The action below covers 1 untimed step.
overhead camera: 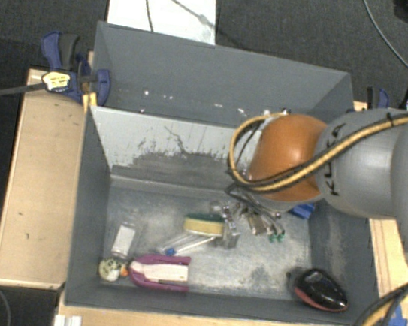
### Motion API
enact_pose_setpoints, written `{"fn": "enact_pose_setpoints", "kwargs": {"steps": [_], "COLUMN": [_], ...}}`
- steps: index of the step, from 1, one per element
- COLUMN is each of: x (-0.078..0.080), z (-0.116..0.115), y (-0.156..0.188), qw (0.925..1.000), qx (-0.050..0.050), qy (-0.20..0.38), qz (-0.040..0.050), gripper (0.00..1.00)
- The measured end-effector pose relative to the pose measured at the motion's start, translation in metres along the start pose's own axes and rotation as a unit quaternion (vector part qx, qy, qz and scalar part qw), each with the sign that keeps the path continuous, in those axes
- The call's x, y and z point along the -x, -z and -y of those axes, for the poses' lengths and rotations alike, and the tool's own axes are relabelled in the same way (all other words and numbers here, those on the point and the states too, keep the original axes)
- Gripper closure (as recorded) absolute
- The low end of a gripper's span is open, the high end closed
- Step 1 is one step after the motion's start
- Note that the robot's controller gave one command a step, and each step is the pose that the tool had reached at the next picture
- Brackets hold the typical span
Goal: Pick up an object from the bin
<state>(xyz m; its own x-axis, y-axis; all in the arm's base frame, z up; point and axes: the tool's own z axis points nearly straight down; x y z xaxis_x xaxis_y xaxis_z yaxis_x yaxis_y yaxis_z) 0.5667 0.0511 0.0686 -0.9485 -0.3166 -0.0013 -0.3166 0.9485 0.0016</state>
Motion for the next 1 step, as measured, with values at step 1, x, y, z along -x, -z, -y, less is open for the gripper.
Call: {"fn": "enact_pose_setpoints", "kwargs": {"steps": [1], "x": [0.0024], "z": [0.0005], "y": [0.1313], "qw": [1.0000], "qx": [-0.002], "qy": [-0.003], "qz": [0.0045], "gripper": [1.00]}}
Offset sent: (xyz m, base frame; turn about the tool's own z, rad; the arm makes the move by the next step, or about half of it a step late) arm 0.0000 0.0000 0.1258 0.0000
